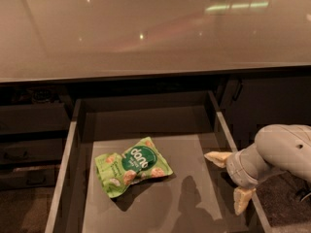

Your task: Open top drawer

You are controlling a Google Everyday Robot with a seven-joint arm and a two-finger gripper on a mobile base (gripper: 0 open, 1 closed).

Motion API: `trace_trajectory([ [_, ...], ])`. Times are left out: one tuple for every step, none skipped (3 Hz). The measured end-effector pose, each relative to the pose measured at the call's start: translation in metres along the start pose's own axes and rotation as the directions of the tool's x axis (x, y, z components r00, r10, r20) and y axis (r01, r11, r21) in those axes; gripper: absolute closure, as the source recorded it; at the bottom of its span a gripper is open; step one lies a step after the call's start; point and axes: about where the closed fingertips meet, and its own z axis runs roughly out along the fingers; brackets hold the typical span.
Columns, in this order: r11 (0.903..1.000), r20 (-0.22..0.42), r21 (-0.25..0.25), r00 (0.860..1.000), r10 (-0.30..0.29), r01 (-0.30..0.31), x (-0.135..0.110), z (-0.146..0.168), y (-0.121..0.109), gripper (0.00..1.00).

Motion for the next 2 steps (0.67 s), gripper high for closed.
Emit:
trace_trajectory([
  [1.0000, 0.000, 0.000, 1.000, 0.000, 0.000, 0.000, 0.000, 0.000, 0.00],
  [0.9990, 0.040, 0.034, 0.999, 0.027, -0.028, 0.008, -0.016, -0.022, 0.00],
])
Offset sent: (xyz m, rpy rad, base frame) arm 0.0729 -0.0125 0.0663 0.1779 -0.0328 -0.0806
